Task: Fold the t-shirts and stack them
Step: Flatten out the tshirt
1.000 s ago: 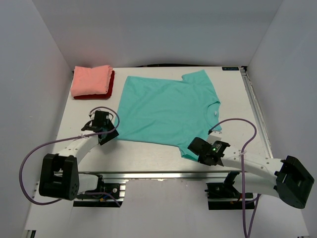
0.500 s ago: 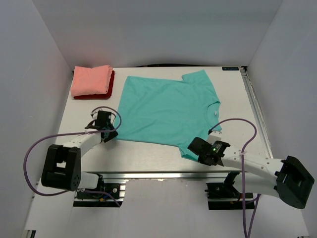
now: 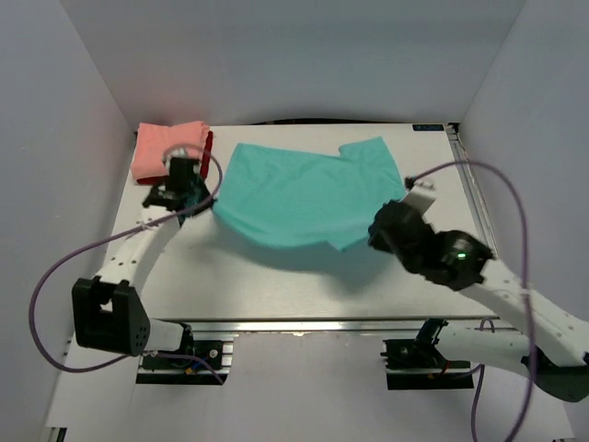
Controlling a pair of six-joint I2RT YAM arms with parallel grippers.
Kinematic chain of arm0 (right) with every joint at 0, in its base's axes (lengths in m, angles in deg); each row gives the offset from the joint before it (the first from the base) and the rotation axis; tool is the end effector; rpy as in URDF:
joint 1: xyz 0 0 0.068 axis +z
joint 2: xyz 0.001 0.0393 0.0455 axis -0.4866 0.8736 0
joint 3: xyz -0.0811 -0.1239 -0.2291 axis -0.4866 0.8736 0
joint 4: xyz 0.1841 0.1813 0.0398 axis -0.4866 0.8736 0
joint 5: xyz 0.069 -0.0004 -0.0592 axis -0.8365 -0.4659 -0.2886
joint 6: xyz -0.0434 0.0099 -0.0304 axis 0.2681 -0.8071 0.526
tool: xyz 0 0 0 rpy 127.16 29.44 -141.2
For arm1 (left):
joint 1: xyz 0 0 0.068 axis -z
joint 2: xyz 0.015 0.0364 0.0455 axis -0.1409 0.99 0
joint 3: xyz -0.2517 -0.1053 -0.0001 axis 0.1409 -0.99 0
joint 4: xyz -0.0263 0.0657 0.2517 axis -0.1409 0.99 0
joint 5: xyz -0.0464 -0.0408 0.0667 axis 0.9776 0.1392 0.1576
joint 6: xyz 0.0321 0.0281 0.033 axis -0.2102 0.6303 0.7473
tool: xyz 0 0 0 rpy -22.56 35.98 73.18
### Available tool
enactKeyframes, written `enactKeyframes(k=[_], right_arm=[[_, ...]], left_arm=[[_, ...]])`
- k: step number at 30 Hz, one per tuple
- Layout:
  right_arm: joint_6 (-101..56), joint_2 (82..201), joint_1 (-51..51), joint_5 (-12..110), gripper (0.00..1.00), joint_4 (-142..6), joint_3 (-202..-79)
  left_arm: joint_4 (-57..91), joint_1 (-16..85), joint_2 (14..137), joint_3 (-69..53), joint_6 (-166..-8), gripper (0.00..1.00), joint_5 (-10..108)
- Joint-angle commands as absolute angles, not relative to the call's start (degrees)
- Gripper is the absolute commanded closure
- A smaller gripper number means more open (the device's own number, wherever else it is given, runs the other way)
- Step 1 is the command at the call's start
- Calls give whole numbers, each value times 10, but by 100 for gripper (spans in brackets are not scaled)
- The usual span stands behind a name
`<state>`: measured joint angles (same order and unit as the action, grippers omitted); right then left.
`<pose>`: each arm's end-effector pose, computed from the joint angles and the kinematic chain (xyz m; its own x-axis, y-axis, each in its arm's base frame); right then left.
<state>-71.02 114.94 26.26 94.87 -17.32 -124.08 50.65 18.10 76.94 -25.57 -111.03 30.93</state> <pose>0.1187 0.1331 0.3335 -0.5690 0.3165 -0.7590 0.1118 0.9442 0.3100 0.2705 -0.0414 0.2442 -0.6935 -0.4538 -0.5595 -0.4006 0.8885 -0.2240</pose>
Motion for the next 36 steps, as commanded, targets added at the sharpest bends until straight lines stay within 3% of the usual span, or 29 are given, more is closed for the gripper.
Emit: enactKeyframes(k=[1, 5, 8, 16, 24, 36], right_arm=[[-561, 1125, 264, 1047, 100, -155, -1421], [-468, 1176, 265, 1064, 100, -125, -1638], [-407, 1194, 264, 1055, 100, -120, -1782], [-289, 1246, 264, 1005, 100, -125, -2013], [-252, 1300, 264, 970, 100, -141, -2010], [-207, 1406, 231, 1010, 100, -162, -1965]], left_arm=[[583, 185, 721, -53, -1074, 100, 292], [666, 185, 750, 192, -1061, 100, 273], [709, 185, 755, 303, -1062, 100, 267], [743, 185, 725, 454, -1069, 100, 260], [761, 185, 745, 540, -1069, 100, 290], [731, 185, 764, 378, -1047, 100, 246]])
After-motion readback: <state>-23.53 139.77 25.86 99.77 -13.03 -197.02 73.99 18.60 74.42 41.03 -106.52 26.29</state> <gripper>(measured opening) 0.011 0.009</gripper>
